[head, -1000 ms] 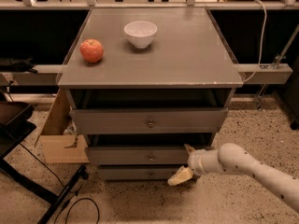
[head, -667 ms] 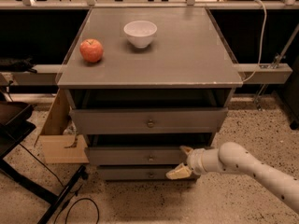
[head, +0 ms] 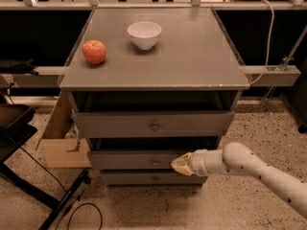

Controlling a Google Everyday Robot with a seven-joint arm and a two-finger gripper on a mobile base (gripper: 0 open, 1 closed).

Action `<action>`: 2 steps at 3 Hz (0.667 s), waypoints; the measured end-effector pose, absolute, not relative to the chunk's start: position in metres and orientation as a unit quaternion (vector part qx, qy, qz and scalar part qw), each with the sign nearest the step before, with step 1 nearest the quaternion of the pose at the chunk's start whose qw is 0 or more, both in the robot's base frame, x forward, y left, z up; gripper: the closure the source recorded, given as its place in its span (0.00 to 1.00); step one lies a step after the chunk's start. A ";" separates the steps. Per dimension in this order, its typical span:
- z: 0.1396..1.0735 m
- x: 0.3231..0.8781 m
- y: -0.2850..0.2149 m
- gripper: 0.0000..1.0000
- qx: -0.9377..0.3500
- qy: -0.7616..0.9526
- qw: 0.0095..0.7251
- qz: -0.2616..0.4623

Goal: Close middle drawer

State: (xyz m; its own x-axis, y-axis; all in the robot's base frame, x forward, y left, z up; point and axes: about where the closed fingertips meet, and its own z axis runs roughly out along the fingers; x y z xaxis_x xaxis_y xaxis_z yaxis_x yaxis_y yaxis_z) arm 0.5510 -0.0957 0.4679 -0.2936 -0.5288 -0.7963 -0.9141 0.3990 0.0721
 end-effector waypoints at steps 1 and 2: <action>0.445 0.547 -0.102 0.94 -0.466 0.770 0.348 0.261; 0.413 0.556 -0.115 1.00 -0.453 0.780 0.360 0.237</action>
Offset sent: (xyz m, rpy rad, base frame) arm 0.0183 -0.0414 -0.0944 -0.0693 -0.0496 -0.1562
